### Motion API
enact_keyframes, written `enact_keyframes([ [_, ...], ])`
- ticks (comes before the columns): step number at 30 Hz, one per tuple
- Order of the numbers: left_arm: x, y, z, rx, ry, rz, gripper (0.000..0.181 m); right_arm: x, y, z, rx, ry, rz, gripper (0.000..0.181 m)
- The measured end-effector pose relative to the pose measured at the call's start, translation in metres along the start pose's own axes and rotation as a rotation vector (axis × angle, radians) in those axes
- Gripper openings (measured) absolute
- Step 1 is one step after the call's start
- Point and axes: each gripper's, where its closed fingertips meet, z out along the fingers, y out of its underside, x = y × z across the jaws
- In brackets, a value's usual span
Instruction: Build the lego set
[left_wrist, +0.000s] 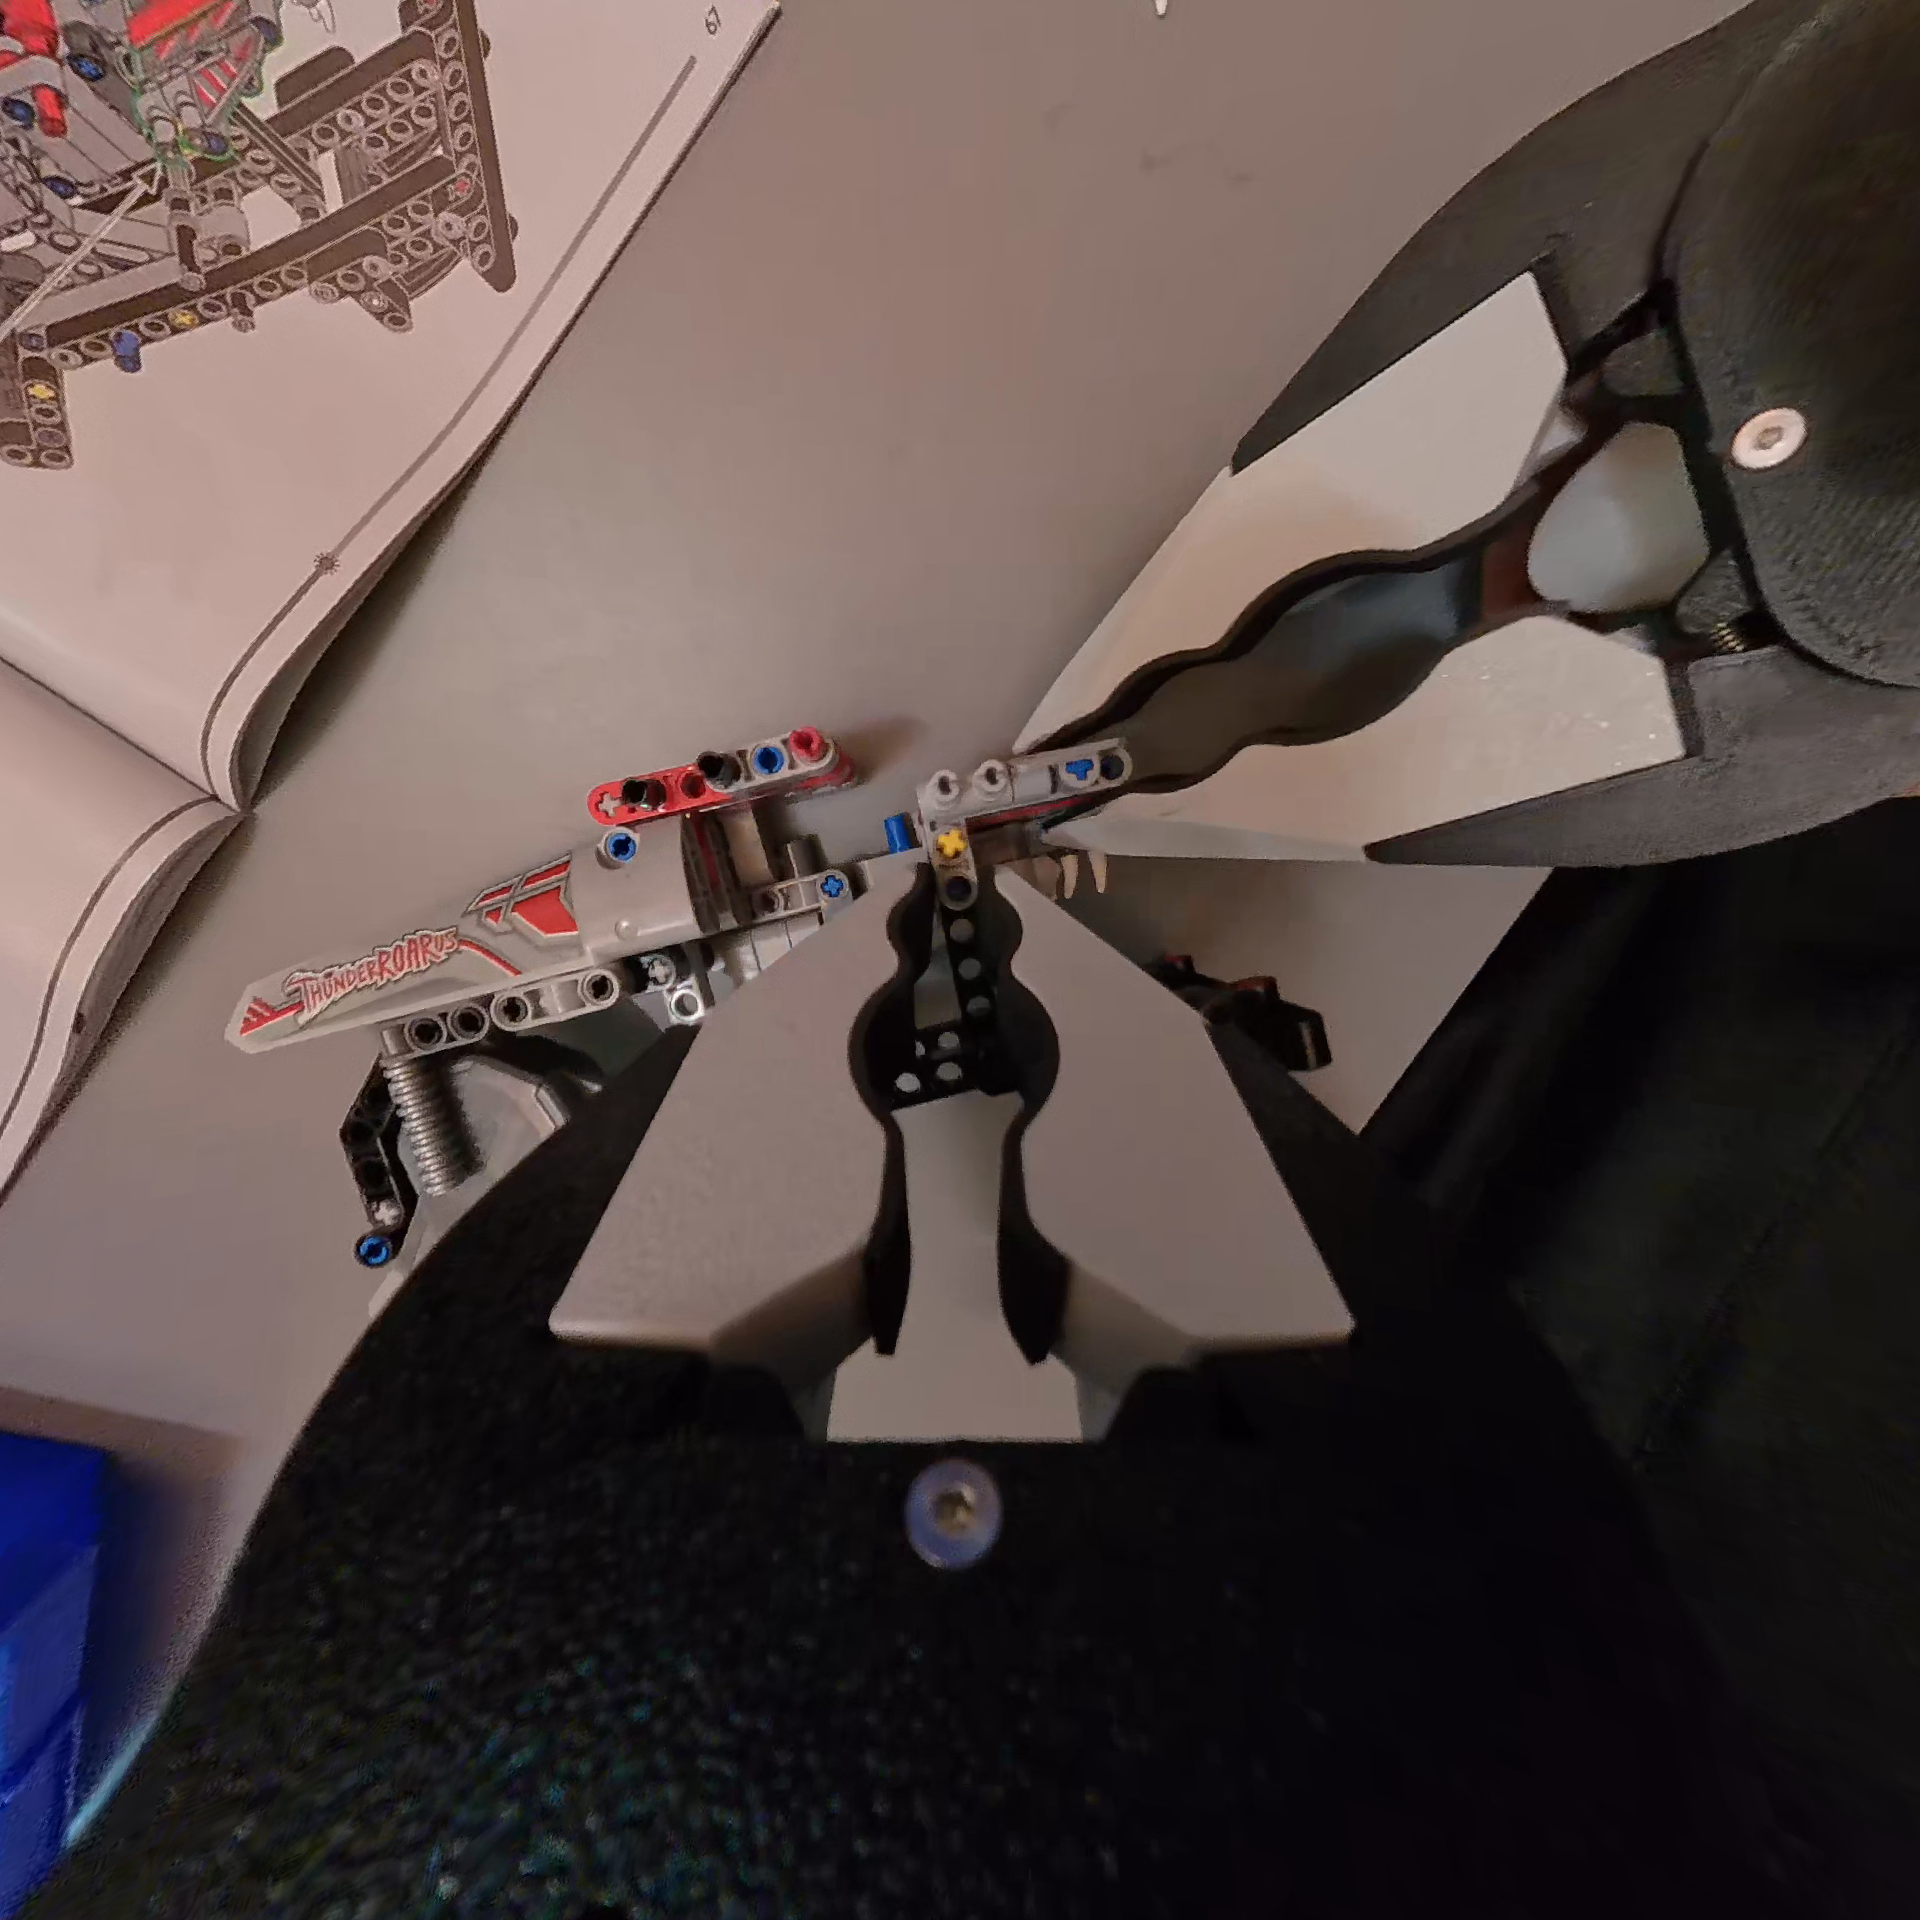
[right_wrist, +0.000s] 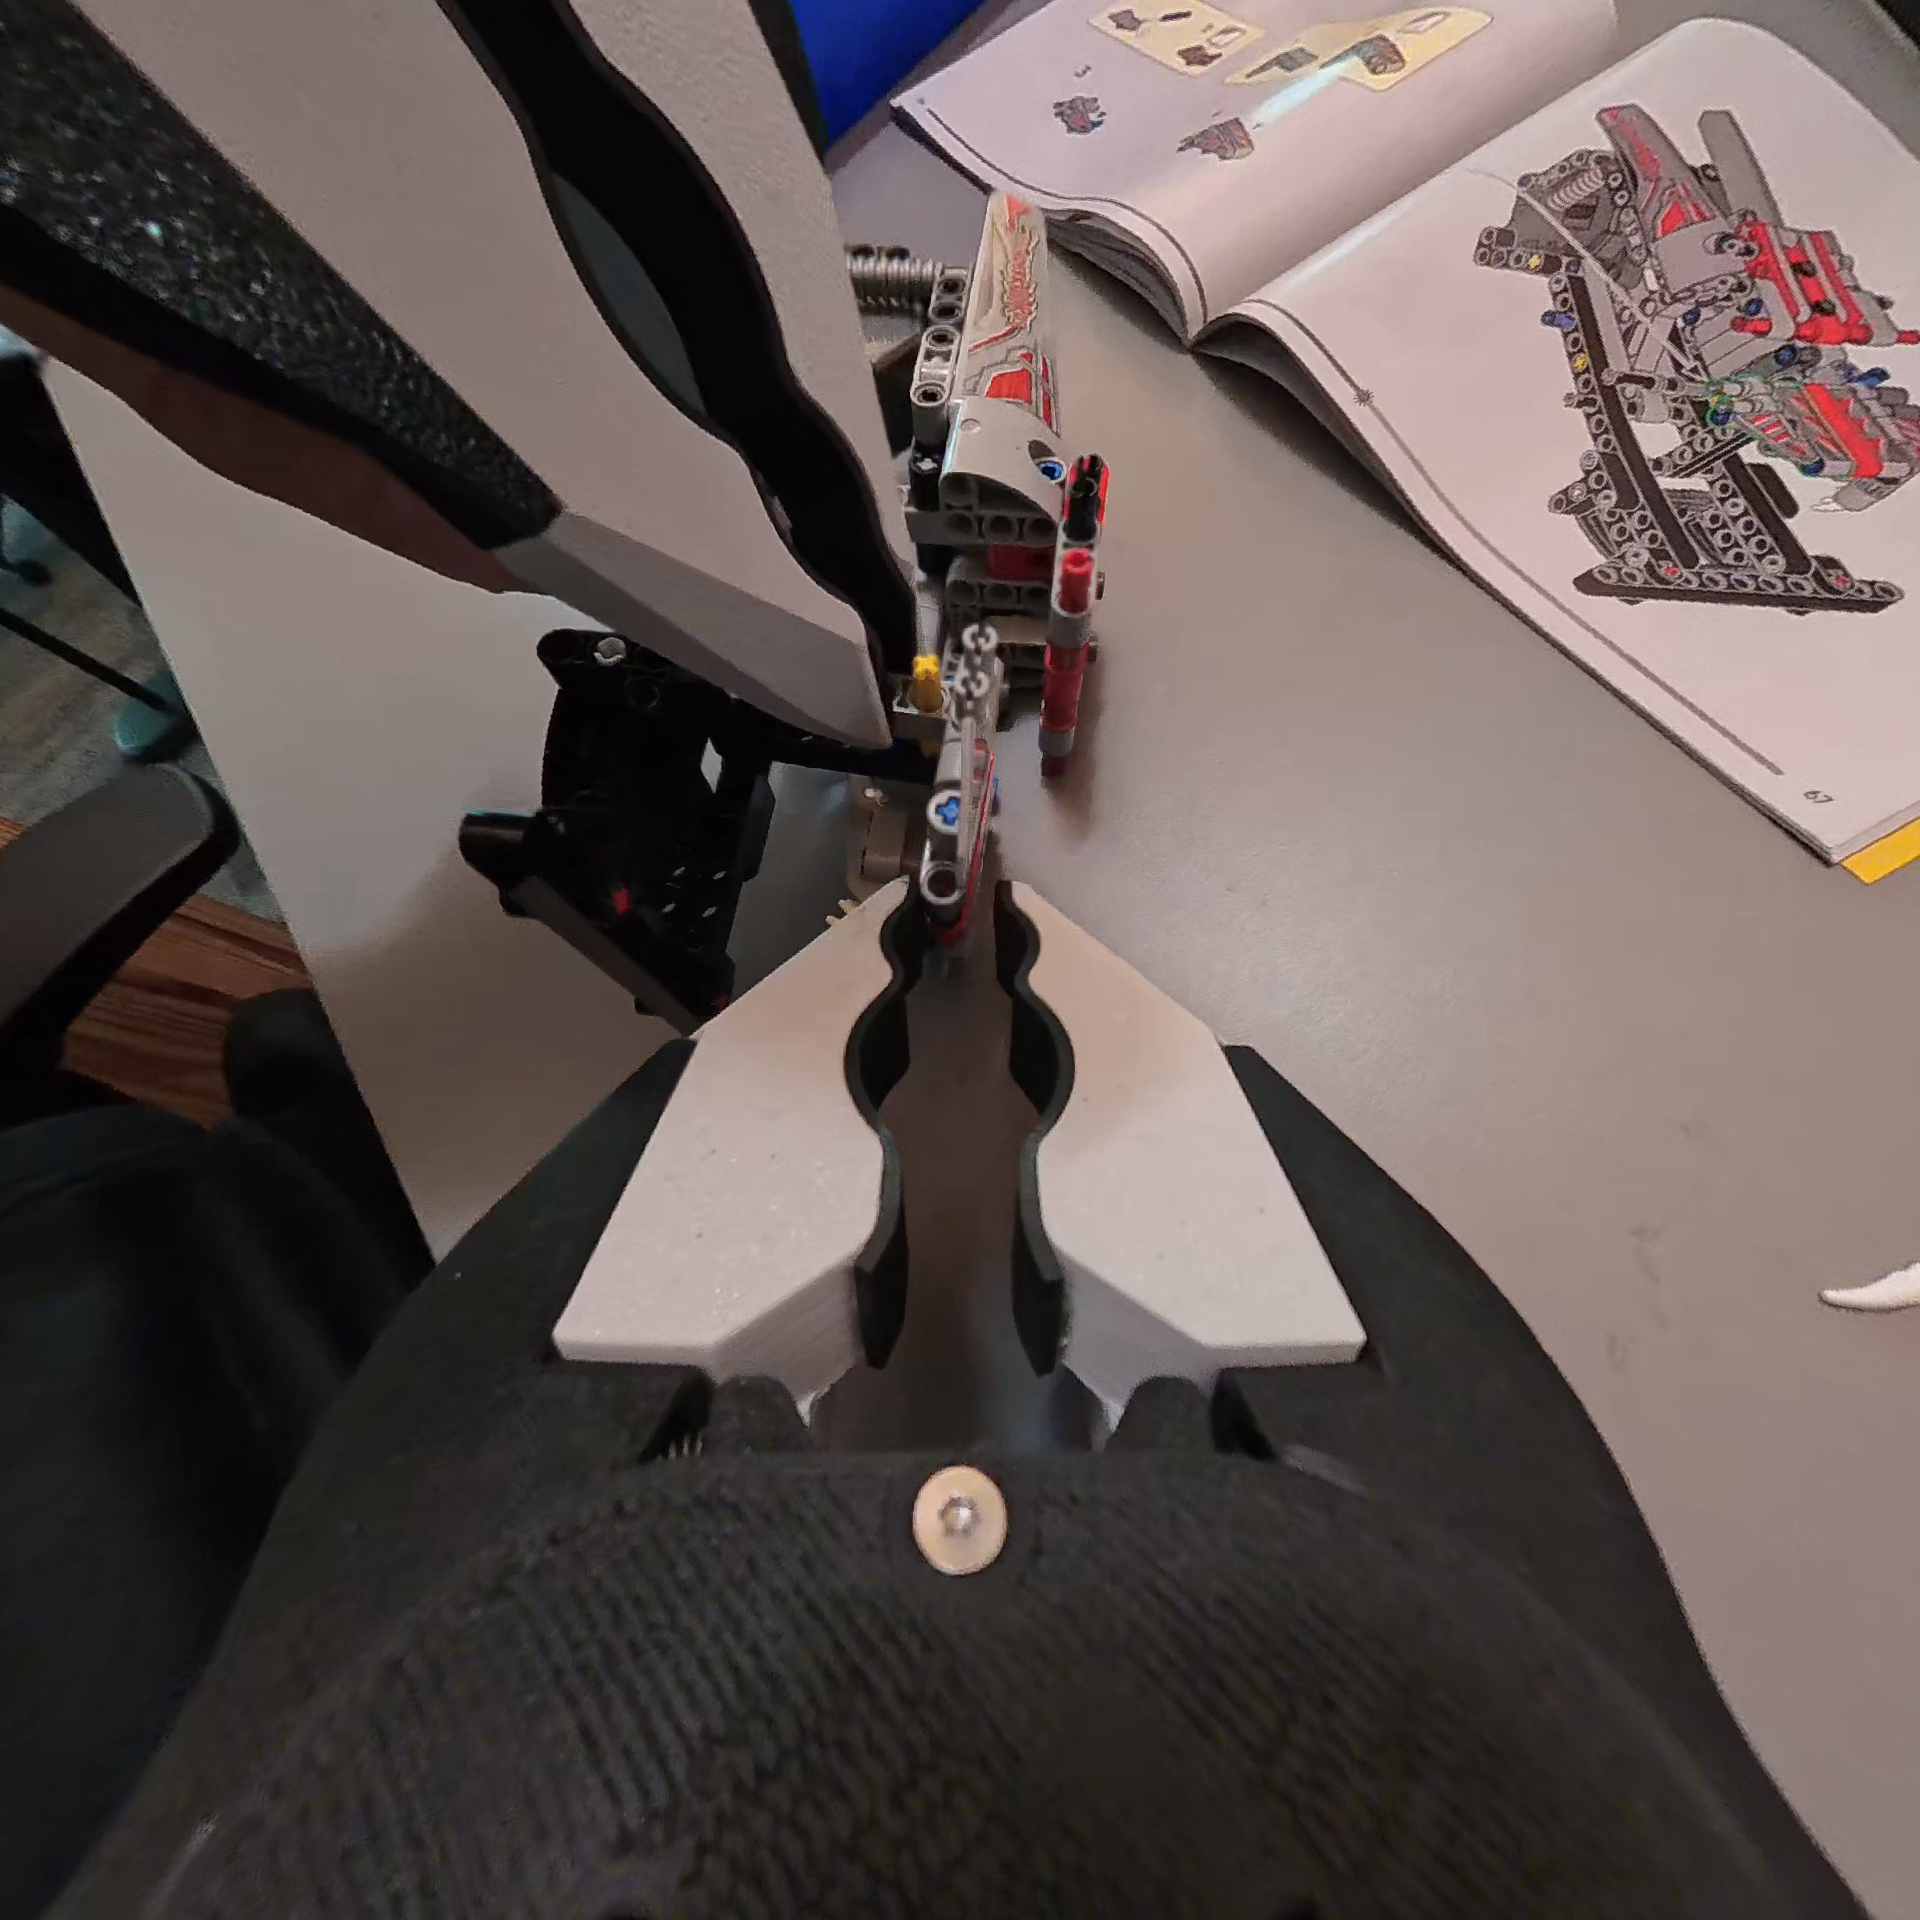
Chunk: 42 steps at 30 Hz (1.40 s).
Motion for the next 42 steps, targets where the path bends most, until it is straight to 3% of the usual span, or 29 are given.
enact_keyframes([
  [1,0.000,0.000,0.000,0.003,-0.003,0.009,0.005,-0.001,0.000,0.001,-0.006,0.005,-0.010,0.009],
  [7,-0.005,0.005,0.006,-0.018,-0.068,0.128,0.008,-0.001,-0.006,0.004,0.016,0.093,-0.126,0.006],
  [11,-0.008,0.005,-0.011,0.016,-0.081,0.259,0.017,0.000,-0.016,0.004,0.061,0.113,-0.176,0.006],
  [14,-0.015,-0.003,-0.029,0.039,-0.130,0.504,0.033,-0.001,-0.021,0.009,0.068,0.112,-0.232,0.006],
  [16,-0.018,-0.010,-0.035,0.048,-0.144,0.707,0.032,0.000,-0.025,0.012,0.072,0.110,-0.257,0.006],
  [19,-0.012,-0.010,-0.032,0.028,-0.039,0.890,0.025,0.000,-0.029,0.016,0.079,0.108,-0.286,0.006],
  [22,-0.014,-0.006,-0.023,-0.039,0.047,0.924,0.015,-0.001,-0.034,0.019,0.093,0.102,-0.321,0.006],
  [25,-0.026,-0.003,-0.013,-0.097,0.041,0.966,0.005,0.002,-0.037,0.024,0.081,0.106,-0.339,0.006],
  [33,-0.038,-0.003,-0.010,0.019,0.069,0.955,0.004,0.004,-0.038,0.036,0.037,0.031,-0.274,0.007],
  [42,-0.038,0.001,-0.002,-0.089,0.163,1.036,0.005,0.008,-0.031,0.043,-0.029,0.009,-0.179,0.016],
])
